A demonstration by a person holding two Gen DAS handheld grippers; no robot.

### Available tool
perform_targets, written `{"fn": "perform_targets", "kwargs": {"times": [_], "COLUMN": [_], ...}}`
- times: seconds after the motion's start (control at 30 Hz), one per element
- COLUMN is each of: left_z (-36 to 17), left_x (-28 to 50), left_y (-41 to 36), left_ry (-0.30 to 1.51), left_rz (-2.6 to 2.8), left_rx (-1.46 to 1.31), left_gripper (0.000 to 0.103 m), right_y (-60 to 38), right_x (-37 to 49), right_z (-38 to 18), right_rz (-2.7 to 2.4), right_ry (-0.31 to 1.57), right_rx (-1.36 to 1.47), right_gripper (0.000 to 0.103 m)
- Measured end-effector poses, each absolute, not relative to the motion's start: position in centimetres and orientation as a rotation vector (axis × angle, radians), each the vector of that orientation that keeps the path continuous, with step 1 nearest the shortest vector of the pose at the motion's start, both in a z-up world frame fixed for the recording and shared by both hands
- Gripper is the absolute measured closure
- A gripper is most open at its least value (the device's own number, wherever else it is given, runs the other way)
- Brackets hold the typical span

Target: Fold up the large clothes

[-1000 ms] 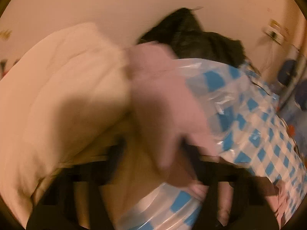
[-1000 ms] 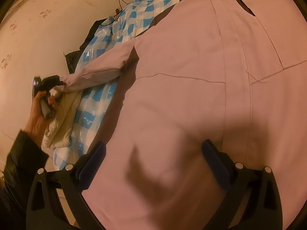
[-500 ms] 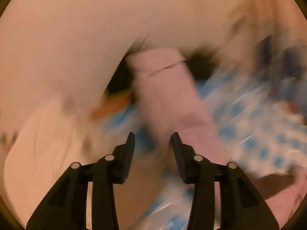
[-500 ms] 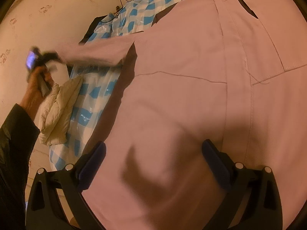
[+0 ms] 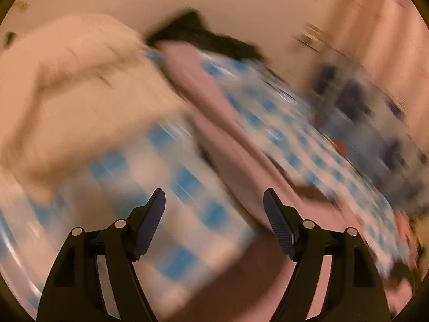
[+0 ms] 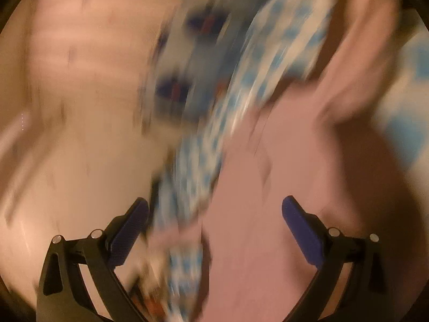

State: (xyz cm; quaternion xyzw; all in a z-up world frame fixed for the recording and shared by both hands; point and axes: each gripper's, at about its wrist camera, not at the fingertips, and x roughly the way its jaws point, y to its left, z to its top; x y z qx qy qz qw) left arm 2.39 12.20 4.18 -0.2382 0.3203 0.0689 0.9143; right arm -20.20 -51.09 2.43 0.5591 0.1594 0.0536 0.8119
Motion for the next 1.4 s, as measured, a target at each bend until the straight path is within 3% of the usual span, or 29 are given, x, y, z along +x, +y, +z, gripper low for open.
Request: {"fn": "perform_targets", "kwargs": {"times": [0.17, 0.43, 0.9, 0.93, 0.97, 1.13, 1.27, 1.33, 1.4], "left_z": [3.0, 1.8, 0.1, 0.1, 0.2, 0.2, -0.1, -0.3, -0.6], "left_x": [0.1, -1.7, -2.1, -2.2, -2.2, -2.1, -1.9, -1.7, -1.6], "left_y": [1.9, -6.5, -11.8, -11.9, -12.0, -11.9, -11.7, -11.6, -11.5], "left_ry": [0.631, 0.612, 0.624, 0.618, 0.616, 0.633, 0.657, 0.673, 0.688], "left_rz": [-0.038, -0.101, -0.131, -0.127, -0.125, -0.118, -0.113, -0.118, -0.119], "left_rx": [-0.315, -0.073, 0.116, 0.129, 0.136, 0.135, 0.123, 0.112, 0.105], "left_gripper": [0.026, 0.019, 0.018, 0.018, 0.018, 0.018, 0.017, 0.017, 0.017], "right_y": [-68.7, -82.2, -81.9, -81.8, -81.5, -80.1, -80.0, -80.8, -82.0], "right_x": [-28.5, -31.6, -26.3, -26.2, -25.8, -25.2, -24.8, -24.7, -24.7], "right_z": [1.7, -1.5, -2.4, -2.2, -1.9, -1.2, 0.8, 0.4, -0.1], "right_rz": [-0.207, -0.329, -0.227, -0.218, -0.210, -0.182, -0.142, -0.160, -0.198], "right_ry": [0.235, 0.136, 0.156, 0.153, 0.154, 0.164, 0.156, 0.162, 0.175], "right_rx": [1.259, 1.393, 1.423, 1.413, 1.403, 1.367, 1.283, 1.324, 1.359], "right_gripper": [0.007, 0.007, 0.010, 0.018, 0.034, 0.056, 0.054, 0.046, 0.045]}}
